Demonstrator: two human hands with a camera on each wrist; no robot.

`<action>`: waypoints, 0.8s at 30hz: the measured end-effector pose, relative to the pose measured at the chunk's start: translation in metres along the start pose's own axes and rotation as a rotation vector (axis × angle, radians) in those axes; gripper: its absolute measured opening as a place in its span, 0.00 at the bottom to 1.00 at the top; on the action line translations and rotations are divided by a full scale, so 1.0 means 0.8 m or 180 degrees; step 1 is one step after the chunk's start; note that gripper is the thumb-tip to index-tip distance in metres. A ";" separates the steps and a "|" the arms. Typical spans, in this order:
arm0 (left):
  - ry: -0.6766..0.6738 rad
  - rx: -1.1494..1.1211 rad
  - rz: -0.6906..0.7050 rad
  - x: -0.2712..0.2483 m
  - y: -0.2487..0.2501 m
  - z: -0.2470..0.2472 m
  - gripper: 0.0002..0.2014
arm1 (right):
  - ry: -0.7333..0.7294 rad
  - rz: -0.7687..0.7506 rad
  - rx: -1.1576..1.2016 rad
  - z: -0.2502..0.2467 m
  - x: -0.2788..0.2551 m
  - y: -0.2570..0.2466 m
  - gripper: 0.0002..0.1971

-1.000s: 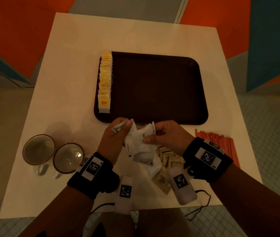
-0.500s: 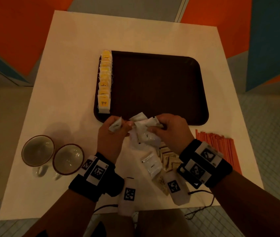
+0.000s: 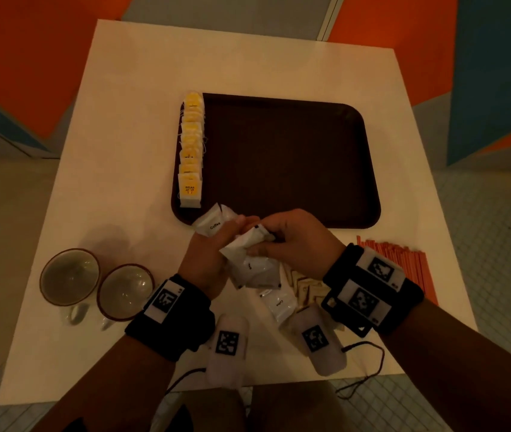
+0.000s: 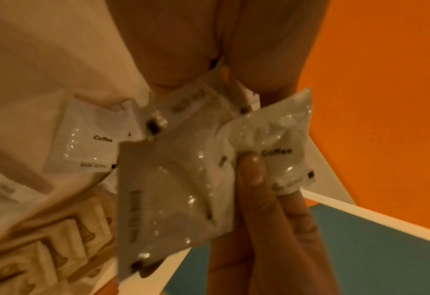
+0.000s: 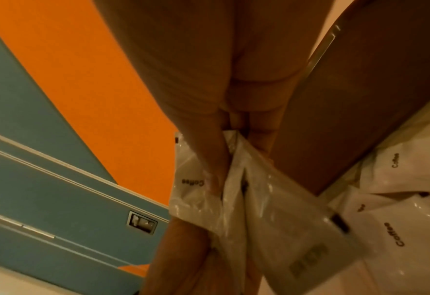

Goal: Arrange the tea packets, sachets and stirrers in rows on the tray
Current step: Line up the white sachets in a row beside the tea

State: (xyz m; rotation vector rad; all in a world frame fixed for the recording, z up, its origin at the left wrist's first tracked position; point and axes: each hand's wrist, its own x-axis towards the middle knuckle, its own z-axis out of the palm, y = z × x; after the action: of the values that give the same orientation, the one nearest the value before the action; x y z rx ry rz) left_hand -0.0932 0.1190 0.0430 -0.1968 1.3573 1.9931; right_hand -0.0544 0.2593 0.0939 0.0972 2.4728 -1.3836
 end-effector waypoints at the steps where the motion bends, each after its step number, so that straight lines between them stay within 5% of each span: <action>1: 0.0012 -0.0059 -0.0069 0.000 0.002 -0.001 0.10 | -0.0036 0.0045 -0.0011 -0.001 0.001 0.002 0.09; 6: -0.0194 -0.0551 -0.0114 0.001 0.005 -0.013 0.19 | 0.0216 0.0437 0.0663 -0.023 -0.004 0.020 0.09; 10: -0.0193 -0.0700 -0.0330 -0.003 0.001 -0.014 0.04 | 0.0321 0.0623 0.1217 -0.033 -0.008 0.038 0.08; 14: -0.0140 -0.0911 -0.0533 -0.001 0.004 -0.014 0.09 | 0.0332 0.0668 0.1549 -0.038 -0.010 0.045 0.08; 24: -0.0407 0.0418 -0.0197 -0.012 -0.003 0.003 0.09 | 0.0282 0.0784 0.1786 -0.028 -0.010 0.044 0.11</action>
State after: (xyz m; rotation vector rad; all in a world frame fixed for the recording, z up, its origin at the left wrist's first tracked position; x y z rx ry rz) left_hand -0.0840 0.1173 0.0465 -0.0495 1.3773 1.8263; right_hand -0.0446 0.2977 0.0783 0.5722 1.9758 -1.9386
